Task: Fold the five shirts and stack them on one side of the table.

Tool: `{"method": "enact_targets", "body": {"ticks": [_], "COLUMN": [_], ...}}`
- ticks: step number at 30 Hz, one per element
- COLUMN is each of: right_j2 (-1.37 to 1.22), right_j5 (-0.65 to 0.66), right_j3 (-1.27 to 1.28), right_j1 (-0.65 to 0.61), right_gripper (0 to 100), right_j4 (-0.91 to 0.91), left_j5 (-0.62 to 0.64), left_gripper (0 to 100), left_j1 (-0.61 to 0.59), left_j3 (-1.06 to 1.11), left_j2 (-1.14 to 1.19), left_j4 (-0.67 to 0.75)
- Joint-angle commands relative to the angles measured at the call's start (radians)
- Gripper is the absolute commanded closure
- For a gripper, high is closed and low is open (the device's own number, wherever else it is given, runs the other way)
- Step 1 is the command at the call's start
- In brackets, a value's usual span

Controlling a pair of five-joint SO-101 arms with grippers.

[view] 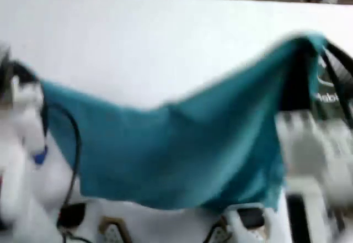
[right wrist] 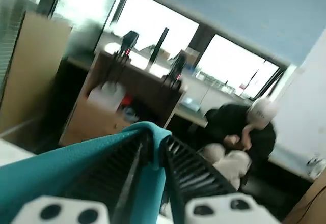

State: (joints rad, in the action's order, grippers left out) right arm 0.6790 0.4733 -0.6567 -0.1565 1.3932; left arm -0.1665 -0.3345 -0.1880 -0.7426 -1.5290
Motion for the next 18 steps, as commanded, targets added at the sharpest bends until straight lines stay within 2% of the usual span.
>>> {"method": "enact_targets", "body": {"ticks": [1,9,18], "right_j2": [-0.130,-0.378,-0.650], "right_j5": [0.000,0.006,0.009], "right_j3": [0.087,0.267,0.267], "right_j1": [-0.008,-0.005,-0.002], "right_gripper": [97.8,97.8,97.8], "right_j4": [-0.096,-0.357,-0.506], "left_j5": [-0.008,-0.011,-0.012], "left_gripper": [97,97,97], "left_j1": [-0.006,-0.003,0.003], "left_j3": [0.077,0.079,-0.216], "left_j2": [0.101,0.419,0.747], "left_j4": [0.146,0.351,0.364]}}
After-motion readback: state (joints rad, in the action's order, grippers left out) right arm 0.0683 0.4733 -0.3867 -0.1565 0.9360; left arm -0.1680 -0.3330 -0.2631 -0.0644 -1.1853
